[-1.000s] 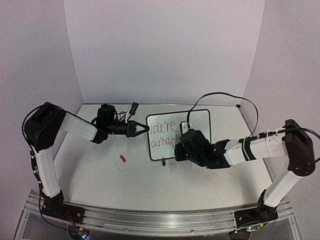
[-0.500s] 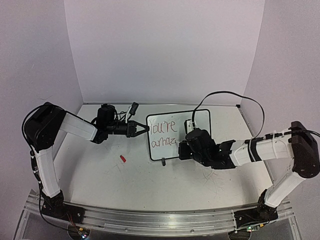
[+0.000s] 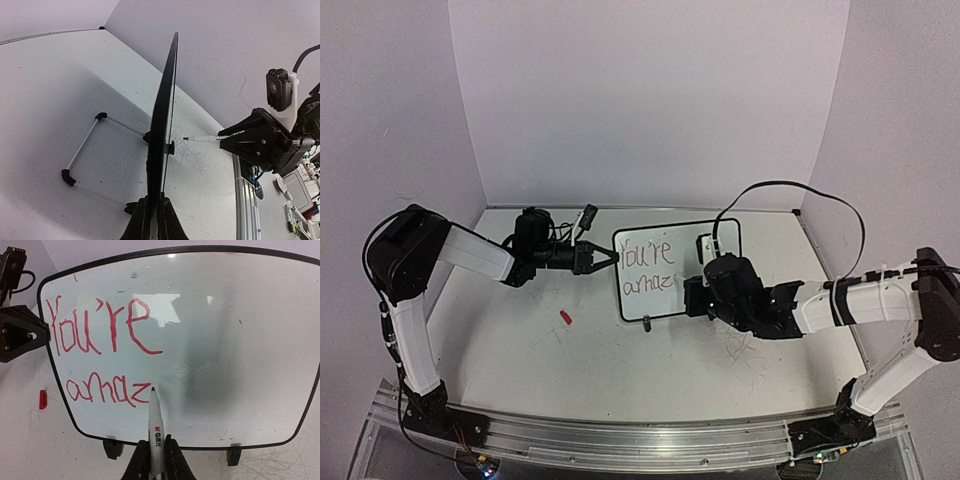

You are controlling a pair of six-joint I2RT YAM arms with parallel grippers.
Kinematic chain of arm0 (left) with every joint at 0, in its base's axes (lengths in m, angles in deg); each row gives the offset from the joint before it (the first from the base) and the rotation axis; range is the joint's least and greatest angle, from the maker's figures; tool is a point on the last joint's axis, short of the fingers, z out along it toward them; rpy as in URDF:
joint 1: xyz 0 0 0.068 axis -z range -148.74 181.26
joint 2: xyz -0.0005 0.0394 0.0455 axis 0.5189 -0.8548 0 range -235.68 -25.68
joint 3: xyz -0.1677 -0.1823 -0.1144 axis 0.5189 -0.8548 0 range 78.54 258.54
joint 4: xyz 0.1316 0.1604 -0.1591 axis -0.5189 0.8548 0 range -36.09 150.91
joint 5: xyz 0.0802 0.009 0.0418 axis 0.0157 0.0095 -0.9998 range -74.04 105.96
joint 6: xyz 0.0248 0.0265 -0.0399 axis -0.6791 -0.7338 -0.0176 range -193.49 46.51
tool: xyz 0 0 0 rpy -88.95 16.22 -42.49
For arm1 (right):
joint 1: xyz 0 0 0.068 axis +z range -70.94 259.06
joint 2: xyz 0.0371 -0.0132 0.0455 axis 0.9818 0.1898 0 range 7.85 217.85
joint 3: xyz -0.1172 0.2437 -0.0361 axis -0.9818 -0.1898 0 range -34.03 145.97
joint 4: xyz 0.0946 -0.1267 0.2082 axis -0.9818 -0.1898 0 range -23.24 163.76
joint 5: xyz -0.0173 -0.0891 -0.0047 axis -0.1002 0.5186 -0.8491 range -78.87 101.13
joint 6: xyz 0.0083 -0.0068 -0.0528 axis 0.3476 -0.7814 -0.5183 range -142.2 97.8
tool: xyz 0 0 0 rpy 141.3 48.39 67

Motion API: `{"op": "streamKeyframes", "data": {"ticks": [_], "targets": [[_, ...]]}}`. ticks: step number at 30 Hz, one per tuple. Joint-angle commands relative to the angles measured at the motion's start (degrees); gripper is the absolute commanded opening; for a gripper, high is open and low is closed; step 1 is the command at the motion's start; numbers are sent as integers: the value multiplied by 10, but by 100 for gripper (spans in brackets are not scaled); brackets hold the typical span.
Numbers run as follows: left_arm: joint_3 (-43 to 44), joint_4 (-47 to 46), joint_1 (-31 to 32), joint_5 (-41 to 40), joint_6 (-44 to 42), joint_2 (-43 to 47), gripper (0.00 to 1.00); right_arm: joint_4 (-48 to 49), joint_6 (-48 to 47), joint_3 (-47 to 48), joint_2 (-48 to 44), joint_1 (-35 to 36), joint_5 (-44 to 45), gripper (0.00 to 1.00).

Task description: Write a sentence on the whiteboard

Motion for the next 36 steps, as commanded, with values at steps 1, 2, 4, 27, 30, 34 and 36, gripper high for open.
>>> {"op": "streamKeyframes", "data": {"ticks": [1, 2, 4, 27, 30, 34, 36], "targets": [[10, 21, 13, 6, -11, 23, 0, 1, -9, 16, 2, 3, 11, 0], [10, 21, 13, 6, -11, 23, 0, 1, -7, 14, 1, 3, 13, 0], [11, 22, 13, 6, -12, 23, 0, 0, -6, 12, -3, 2, 20, 0], [11, 26, 13, 7, -19, 20, 0, -3, -25, 75, 55, -8, 24, 0], [11, 26, 13, 6, -19, 21, 0, -3, -19, 73, 57, -13, 21, 0], [12, 27, 13, 6, -20, 21, 0, -9, -7, 66, 63, -17, 15, 0], [13, 27, 13, 7, -19, 19, 0, -12, 2, 58, 63, -17, 15, 0]]}}
